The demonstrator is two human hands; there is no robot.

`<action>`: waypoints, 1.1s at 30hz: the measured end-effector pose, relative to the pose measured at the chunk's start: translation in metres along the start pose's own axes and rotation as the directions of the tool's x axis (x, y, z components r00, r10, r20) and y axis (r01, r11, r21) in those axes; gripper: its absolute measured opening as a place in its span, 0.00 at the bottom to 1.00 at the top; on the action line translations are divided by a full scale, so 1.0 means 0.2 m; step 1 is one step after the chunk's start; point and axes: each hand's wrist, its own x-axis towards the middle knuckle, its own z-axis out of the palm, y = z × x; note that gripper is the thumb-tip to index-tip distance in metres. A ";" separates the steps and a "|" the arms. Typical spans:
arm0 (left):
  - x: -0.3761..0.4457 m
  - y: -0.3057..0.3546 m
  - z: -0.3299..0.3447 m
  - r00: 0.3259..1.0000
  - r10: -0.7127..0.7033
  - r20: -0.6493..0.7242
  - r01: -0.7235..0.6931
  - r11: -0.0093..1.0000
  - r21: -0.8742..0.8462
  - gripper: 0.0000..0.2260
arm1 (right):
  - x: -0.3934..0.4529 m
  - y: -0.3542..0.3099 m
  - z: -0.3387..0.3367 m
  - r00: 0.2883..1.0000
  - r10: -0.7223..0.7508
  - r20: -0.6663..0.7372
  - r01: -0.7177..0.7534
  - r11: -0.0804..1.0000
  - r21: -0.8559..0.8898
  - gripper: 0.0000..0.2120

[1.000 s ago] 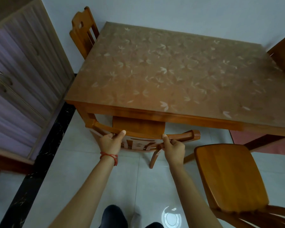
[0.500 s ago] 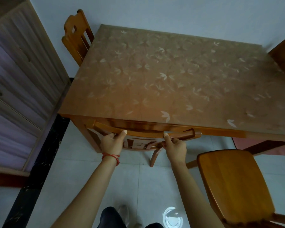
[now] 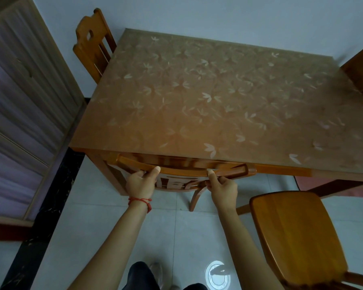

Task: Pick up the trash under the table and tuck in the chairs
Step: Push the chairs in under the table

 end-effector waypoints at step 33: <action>-0.53 -0.15 0.07 0.820 0.404 0.405 -0.572 0.586 0.574 0.24 | -0.38 0.37 -0.50 0.964 -0.236 0.119 0.264 0.873 -0.410 0.25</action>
